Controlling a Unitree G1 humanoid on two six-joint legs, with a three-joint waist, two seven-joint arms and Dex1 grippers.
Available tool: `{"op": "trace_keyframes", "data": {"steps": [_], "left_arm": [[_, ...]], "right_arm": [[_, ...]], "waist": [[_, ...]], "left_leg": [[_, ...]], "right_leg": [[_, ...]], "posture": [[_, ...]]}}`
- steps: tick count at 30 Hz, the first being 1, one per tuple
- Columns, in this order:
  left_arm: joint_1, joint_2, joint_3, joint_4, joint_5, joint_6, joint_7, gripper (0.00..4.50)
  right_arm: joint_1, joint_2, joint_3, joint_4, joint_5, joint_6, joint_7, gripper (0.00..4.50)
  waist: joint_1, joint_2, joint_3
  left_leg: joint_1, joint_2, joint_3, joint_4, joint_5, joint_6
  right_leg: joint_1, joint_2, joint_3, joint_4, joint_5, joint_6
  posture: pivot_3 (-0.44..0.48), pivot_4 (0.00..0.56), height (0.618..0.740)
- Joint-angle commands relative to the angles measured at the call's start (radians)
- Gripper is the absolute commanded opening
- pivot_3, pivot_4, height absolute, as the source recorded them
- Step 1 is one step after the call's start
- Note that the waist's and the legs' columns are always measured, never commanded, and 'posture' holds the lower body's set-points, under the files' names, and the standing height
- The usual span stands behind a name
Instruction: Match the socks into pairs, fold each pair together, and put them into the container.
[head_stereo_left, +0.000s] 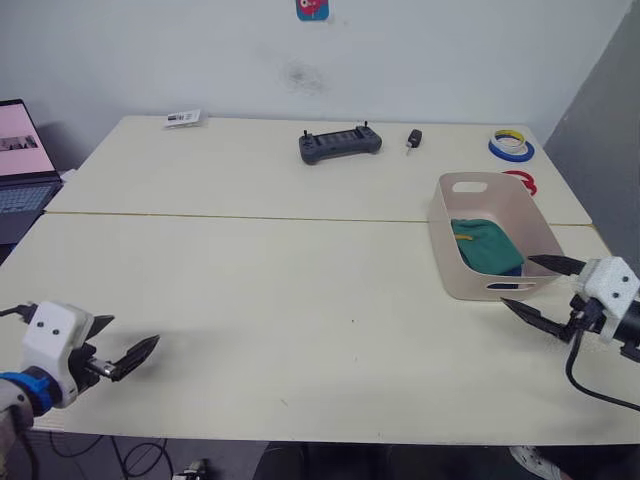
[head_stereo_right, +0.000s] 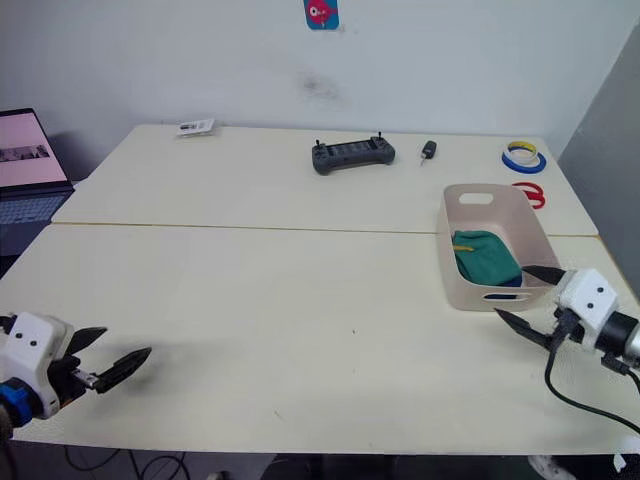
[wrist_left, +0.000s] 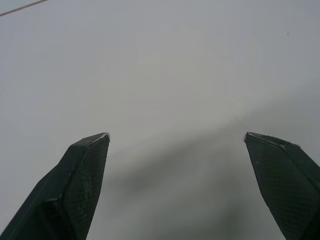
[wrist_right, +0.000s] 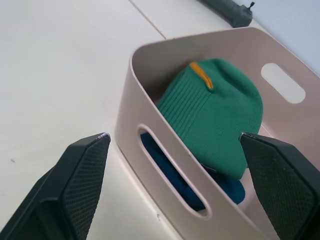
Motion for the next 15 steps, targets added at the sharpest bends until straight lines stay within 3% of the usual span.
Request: {"op": "trace_keyframes", "data": {"steps": [1, 6, 15], "left_arm": [[-0.007, 0.019, -0.001, 0.021, 0.006, -0.019, 0.007, 4.5], [-0.01, 0.023, -0.007, 0.05, 0.014, -0.035, 0.009, 4.5], [-0.039, 0.011, -0.016, 0.077, 0.003, -0.048, 0.024, 4.5]], "right_arm": [[0.054, -0.002, -0.114, -0.094, 0.091, 0.1, -0.014, 4.44], [0.147, -0.008, -0.169, -0.121, 0.116, 0.165, 0.008, 4.44], [0.172, 0.008, -0.078, -0.094, 0.042, 0.112, 0.002, 4.44]], "waist": [[0.0, 0.0, 0.0], [-0.001, -0.001, -0.001], [-0.002, -0.002, -0.001]], "left_leg": [[0.0, 0.0, 0.0, 0.0, 0.0, 0.0], [0.001, 0.0, 0.0, 0.0, 0.0, 0.0], [0.001, 0.001, 0.0, 0.0, 0.0, 0.0]], "right_leg": [[0.0, 0.0, 0.0, 0.0, 0.0, 0.0], [0.001, 0.0, 0.0, 0.0, 0.0, 0.0], [0.0, 0.001, 0.0, 0.0, 0.0, 0.0]], "posture": [[0.0, 0.15, 0.74], [0.0, 0.15, 0.74], [0.0, 0.15, 0.74]]}}
